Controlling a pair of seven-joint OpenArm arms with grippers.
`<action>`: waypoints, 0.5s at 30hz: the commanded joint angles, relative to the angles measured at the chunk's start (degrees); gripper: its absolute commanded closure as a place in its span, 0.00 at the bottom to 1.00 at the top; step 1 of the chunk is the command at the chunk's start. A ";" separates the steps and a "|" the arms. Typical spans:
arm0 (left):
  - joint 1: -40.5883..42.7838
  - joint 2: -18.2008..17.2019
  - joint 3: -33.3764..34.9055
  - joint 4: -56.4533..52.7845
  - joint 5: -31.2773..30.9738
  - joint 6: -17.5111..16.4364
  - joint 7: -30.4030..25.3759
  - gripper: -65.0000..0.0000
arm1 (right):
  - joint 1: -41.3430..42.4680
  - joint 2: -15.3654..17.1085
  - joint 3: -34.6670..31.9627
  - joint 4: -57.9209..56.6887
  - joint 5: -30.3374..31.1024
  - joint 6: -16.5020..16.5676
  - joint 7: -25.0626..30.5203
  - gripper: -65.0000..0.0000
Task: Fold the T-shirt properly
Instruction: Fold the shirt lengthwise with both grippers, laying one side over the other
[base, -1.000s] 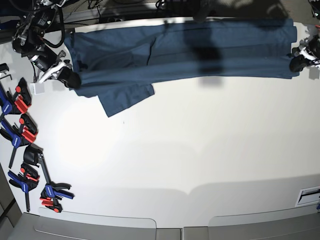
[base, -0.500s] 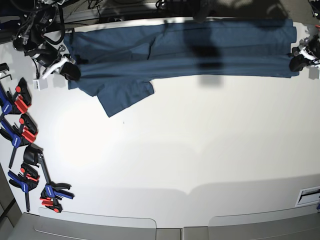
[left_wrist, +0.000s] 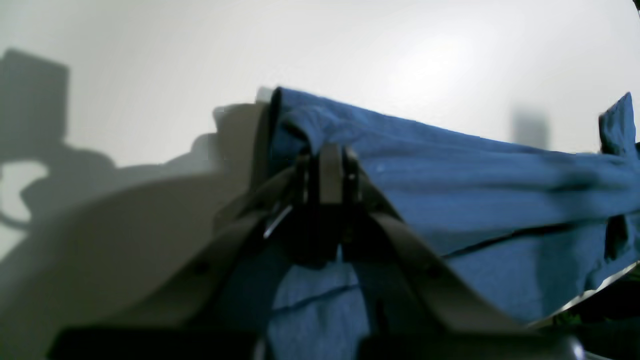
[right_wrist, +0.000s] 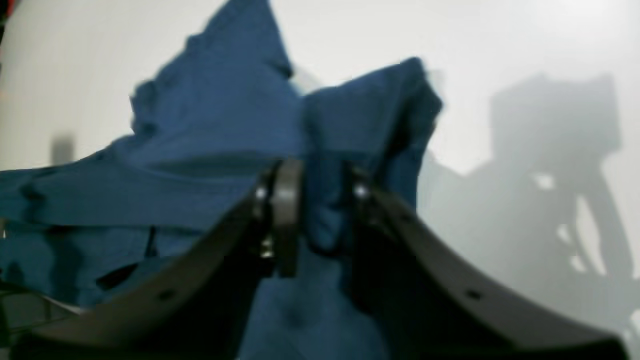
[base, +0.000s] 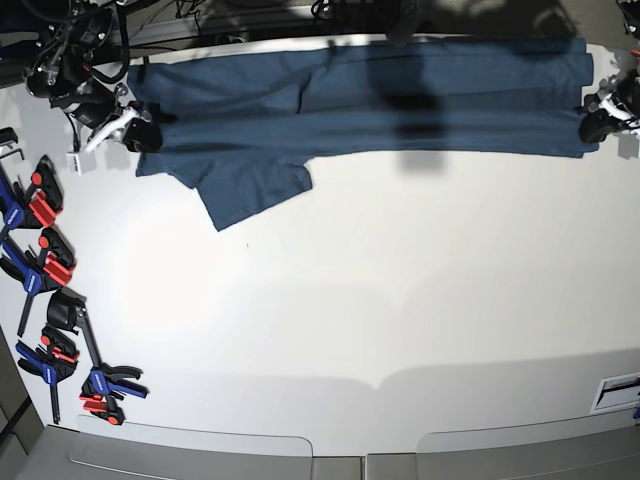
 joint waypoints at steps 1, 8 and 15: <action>-0.15 -1.44 -0.48 1.03 -1.25 -0.42 -1.18 0.92 | 0.35 1.07 0.48 1.14 1.22 0.15 1.09 0.76; -0.15 -1.99 -0.50 1.05 -3.89 -0.44 -1.09 0.79 | 0.37 1.14 0.70 1.16 1.27 -0.20 1.14 0.76; -0.15 -4.72 -0.50 1.11 -8.17 -0.48 -0.17 0.79 | 0.96 1.49 5.18 2.78 5.62 -0.17 1.14 0.76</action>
